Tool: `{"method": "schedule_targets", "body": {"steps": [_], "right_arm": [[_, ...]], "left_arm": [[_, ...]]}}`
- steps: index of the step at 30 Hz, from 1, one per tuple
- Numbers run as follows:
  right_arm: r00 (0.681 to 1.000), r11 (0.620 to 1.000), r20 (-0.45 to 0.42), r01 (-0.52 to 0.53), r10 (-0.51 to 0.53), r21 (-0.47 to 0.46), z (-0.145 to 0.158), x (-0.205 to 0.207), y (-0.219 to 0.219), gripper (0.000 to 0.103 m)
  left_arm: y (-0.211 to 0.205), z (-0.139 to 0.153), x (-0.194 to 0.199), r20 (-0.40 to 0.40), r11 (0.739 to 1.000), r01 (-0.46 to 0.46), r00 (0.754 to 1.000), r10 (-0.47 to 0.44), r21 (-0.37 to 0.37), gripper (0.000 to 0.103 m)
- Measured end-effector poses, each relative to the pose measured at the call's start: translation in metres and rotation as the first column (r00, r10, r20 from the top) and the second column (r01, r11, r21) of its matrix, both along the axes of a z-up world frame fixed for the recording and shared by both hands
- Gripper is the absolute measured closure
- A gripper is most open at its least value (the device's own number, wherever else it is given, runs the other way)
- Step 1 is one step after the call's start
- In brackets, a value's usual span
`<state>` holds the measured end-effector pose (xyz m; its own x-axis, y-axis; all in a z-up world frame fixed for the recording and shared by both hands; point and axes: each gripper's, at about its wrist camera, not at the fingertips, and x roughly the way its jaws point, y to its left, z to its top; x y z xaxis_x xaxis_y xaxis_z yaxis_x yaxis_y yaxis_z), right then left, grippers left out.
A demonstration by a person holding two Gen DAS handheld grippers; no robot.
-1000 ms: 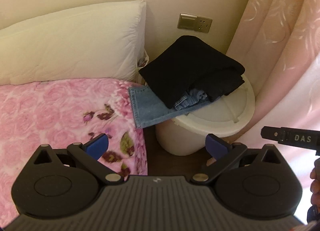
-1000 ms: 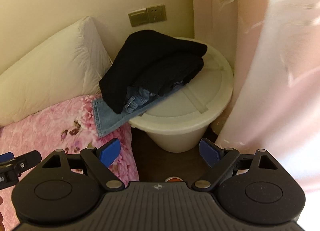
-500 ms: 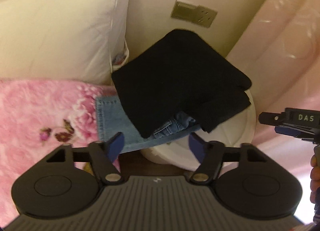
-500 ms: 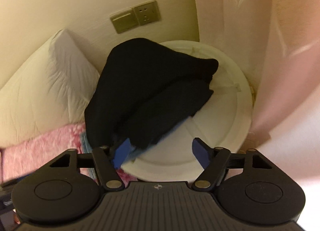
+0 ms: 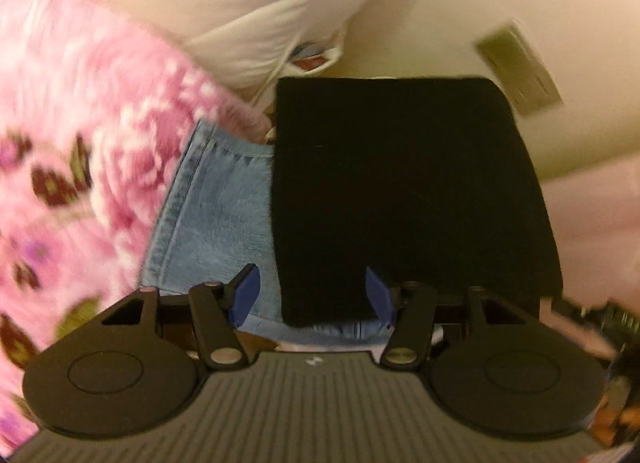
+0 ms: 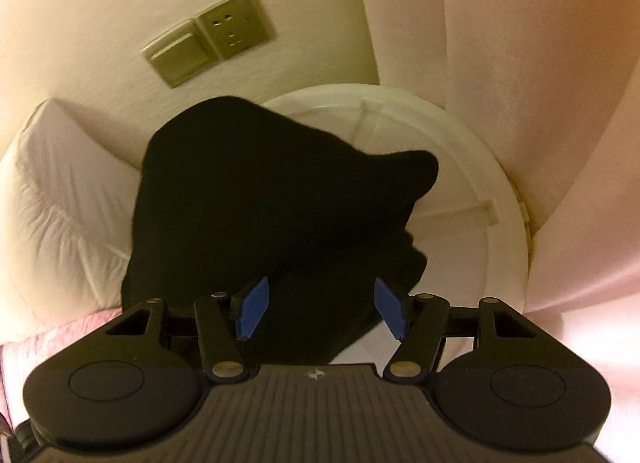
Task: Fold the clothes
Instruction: 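Close both grippers on the black garment's edge atop the jeans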
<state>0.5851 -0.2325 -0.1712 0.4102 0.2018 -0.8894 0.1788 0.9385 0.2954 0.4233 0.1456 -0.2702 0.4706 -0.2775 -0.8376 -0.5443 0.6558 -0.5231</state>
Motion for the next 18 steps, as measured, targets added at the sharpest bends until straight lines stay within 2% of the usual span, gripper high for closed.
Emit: {"method": "schedule_targets", "body": {"steps": [4,7,9,11,13,14,16,18], "right_arm": [[1.0,0.999,0.01,0.028,-0.029,0.028,-0.008,0.015,-0.009,0.039],[0.997,0.998,0.047,0.055,-0.057,0.038,-0.007,0.02,-0.016,0.039],[0.992,0.996,0.086,0.084,-0.087,0.038,-0.003,0.022,-0.023,0.038],[0.989,0.994,0.107,0.105,-0.107,0.02,0.0,0.028,-0.03,0.031],[0.987,0.993,0.114,0.115,-0.113,-0.014,0.001,0.036,-0.037,0.027],[0.986,0.992,0.114,0.125,-0.121,-0.027,-0.002,0.04,-0.041,0.027],[0.983,0.988,0.114,0.151,-0.145,-0.04,-0.012,0.049,-0.053,0.027],[0.981,0.984,0.088,0.174,-0.171,-0.026,-0.028,0.058,-0.065,0.028]], "left_arm": [[0.011,-0.027,0.0,-0.012,0.987,-0.128,0.992,0.127,-0.093,0.036],[0.017,-0.042,-0.001,-0.015,0.964,-0.212,0.977,0.213,-0.163,0.03],[0.017,-0.046,-0.001,-0.008,0.949,-0.243,0.969,0.247,-0.203,0.03],[0.018,-0.049,0.001,0.013,0.936,-0.252,0.965,0.263,-0.245,0.034],[0.018,-0.05,0.003,0.036,0.93,-0.247,0.963,0.267,-0.273,0.059],[0.017,-0.047,0.005,0.053,0.937,-0.227,0.967,0.249,-0.264,0.061],[0.015,-0.042,0.008,0.085,0.951,-0.187,0.973,0.214,-0.246,0.073],[0.015,-0.042,0.008,0.094,0.953,-0.175,0.975,0.204,-0.247,0.073]]}}
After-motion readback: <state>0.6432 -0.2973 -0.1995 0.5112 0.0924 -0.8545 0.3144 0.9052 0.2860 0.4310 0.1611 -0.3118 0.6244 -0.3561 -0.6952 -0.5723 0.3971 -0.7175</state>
